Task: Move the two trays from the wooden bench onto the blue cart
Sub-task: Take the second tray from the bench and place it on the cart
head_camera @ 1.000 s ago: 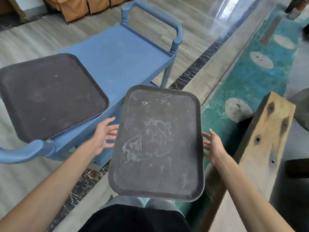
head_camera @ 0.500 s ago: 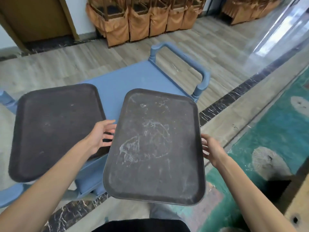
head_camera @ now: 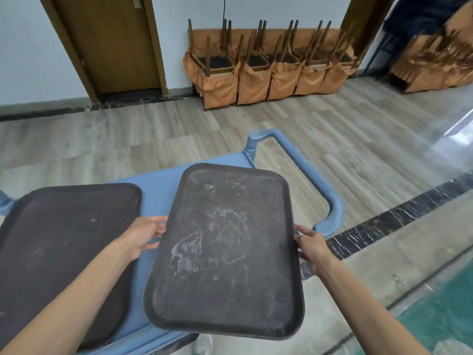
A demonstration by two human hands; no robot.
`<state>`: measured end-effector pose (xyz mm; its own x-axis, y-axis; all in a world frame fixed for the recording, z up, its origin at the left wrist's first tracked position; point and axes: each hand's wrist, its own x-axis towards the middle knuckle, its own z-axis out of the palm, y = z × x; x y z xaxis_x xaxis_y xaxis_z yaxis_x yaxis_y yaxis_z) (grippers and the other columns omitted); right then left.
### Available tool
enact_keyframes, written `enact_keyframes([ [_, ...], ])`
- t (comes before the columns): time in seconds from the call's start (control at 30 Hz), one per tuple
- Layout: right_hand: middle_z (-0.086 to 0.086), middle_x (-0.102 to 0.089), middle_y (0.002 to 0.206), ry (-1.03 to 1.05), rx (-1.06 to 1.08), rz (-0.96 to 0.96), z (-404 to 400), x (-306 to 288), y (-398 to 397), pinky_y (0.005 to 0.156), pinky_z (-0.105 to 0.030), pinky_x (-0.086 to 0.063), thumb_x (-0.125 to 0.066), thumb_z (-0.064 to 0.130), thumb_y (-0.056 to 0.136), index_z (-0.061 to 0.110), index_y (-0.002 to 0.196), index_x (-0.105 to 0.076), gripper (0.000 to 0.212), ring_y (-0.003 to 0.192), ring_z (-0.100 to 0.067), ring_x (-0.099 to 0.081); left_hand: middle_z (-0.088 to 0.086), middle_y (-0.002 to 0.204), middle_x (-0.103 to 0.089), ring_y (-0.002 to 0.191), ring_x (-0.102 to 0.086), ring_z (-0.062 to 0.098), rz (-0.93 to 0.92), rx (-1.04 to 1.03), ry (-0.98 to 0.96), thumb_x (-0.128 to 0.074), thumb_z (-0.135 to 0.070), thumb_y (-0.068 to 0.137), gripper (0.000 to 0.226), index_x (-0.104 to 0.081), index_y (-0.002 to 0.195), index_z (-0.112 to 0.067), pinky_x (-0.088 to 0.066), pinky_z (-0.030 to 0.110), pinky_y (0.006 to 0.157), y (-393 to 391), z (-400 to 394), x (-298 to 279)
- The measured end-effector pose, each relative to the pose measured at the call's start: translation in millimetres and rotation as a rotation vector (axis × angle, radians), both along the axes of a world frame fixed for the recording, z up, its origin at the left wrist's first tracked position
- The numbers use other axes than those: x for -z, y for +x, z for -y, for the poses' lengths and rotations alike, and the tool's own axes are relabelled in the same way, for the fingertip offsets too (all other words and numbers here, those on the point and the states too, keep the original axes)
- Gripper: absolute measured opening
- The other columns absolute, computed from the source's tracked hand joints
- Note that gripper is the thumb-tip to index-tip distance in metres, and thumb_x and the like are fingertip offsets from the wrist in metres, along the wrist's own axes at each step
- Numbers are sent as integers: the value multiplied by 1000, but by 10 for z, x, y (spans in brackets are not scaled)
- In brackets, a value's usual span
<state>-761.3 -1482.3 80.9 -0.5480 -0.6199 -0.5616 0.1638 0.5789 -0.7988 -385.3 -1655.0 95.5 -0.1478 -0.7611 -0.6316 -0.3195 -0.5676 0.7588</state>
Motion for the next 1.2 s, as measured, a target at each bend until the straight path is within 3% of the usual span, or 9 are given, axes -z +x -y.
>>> enact_keyframes([
  [0.13, -3, -73, 72, 24, 12, -5, 533, 117, -218, 49, -24, -52, -43, -6, 96, 11, 121, -68, 40, 54, -13, -63, 2, 96, -65, 84, -57, 17, 7, -54, 1, -49, 3, 89, 38, -67, 117, -17, -47, 31, 75, -221, 422, 139],
  [0.27, -17, -74, 102, 54, 6, -10, 985, 231, -327, 67, -35, -59, -43, -8, 96, 7, 132, -61, 43, 75, -26, -68, 1, 93, -63, 73, -56, 13, -1, -121, 13, -48, 3, 90, 36, -70, 113, -14, -47, 26, 68, -399, 785, 334],
  [0.5, -1, -73, 84, 135, 27, -43, 1594, 285, -453, 47, -20, -54, -43, -4, 99, 14, 135, -60, 44, 56, -13, -71, 0, 90, -69, 75, -62, 14, -18, -247, 60, -54, 1, 89, 30, -71, 111, -10, -51, 25, 60, -568, 1228, 625],
  [0.6, 1, -72, 93, 142, 11, -64, 1753, 338, -539, 59, -23, -55, -44, 0, 100, 17, 137, -60, 43, 68, -10, -70, -2, 88, -69, 74, -63, 12, -10, -242, 72, -54, 5, 87, 32, -70, 110, -10, -52, 18, 48, -599, 1310, 715],
  [0.67, 0, -73, 98, 154, -3, -70, 1784, 374, -591, 70, -28, -58, -45, 1, 100, 18, 137, -60, 44, 76, -13, -69, -2, 94, -68, 78, -63, 11, 1, -243, 85, -54, 5, 88, 34, -68, 115, -12, -52, 23, 58, -611, 1308, 769],
  [0.77, 4, -75, 87, 157, 2, -78, 1768, 428, -632, 58, -24, -57, -46, 1, 99, 19, 135, -62, 43, 70, -11, -70, 4, 114, -65, 88, -62, 14, 14, -232, 83, -57, 4, 90, 37, -65, 122, -11, -48, 33, 82, -608, 1300, 845],
  [0.93, 4, -70, 80, 148, -3, -114, 1756, 502, -649, 75, -29, -59, -46, 2, 98, 19, 137, -60, 45, 72, -16, -66, 8, 119, -63, 96, -61, 16, 33, -232, 45, -57, 1, 92, 36, -61, 127, -8, -46, 33, 85, -626, 1259, 875],
  [1.1, 7, -71, 85, 129, -23, -102, 1718, 513, -657, 76, -34, -59, -46, 4, 99, 20, 137, -60, 43, 74, -12, -65, 5, 109, -65, 80, -61, 7, 74, -254, -1, -46, 9, 93, 36, -62, 123, -3, -50, 10, 50, -735, 1175, 809],
  [1.2, 1, -72, 90, 132, -64, -110, 1726, 492, -667, 74, -33, -61, -46, 4, 99, 20, 135, -59, 41, 78, -16, -67, 4, 112, -64, 79, -59, 5, 89, -253, -26, -48, 8, 92, 38, -60, 127, -3, -48, 11, 55, -768, 1099, 724],
])
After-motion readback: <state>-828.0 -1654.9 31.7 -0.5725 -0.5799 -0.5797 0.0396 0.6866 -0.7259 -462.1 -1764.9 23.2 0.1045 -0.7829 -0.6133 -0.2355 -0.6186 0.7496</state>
